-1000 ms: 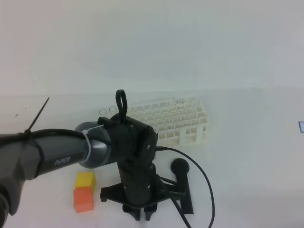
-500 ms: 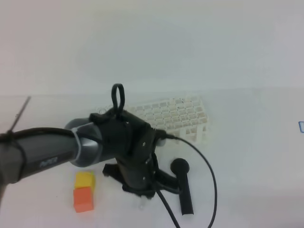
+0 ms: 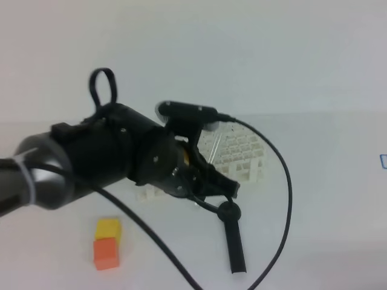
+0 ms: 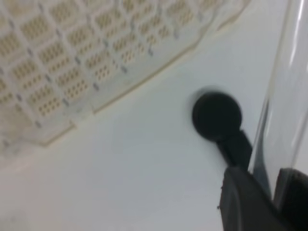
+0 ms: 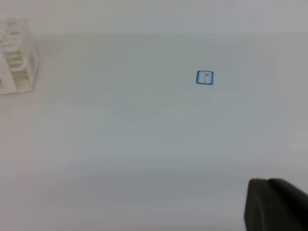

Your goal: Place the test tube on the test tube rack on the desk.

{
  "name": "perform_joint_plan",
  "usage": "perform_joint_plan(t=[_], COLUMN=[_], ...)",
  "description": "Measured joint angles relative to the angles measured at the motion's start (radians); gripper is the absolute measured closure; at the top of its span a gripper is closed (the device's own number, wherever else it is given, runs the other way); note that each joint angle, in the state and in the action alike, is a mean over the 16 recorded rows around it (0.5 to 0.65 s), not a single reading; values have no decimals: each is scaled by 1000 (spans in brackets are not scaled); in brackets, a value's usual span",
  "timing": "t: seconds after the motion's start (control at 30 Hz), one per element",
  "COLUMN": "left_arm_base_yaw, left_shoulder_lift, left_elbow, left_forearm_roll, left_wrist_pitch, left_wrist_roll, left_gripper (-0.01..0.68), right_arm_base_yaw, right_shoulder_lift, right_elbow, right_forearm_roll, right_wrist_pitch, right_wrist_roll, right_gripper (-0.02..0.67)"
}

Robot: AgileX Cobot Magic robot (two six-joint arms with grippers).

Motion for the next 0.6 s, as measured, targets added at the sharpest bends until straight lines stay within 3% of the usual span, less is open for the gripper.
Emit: perform_joint_plan(t=[0.33, 0.6], left_arm_base_yaw=[0, -7], left_shoulder_lift=[-130, -249], left_elbow=[116, 370], left_forearm_roll=[-26, -63], left_wrist_pitch=[-194, -544], left_wrist_roll=[17, 10], left_gripper=[563, 577], right_arm_base_yaw=[0, 0], right_shoulder_lift=[0, 0], right_elbow=[3, 6], right_forearm_roll=[87, 338], right_wrist_pitch=[-88, -287], right_wrist_roll=[-27, -29], right_gripper=[650, 650])
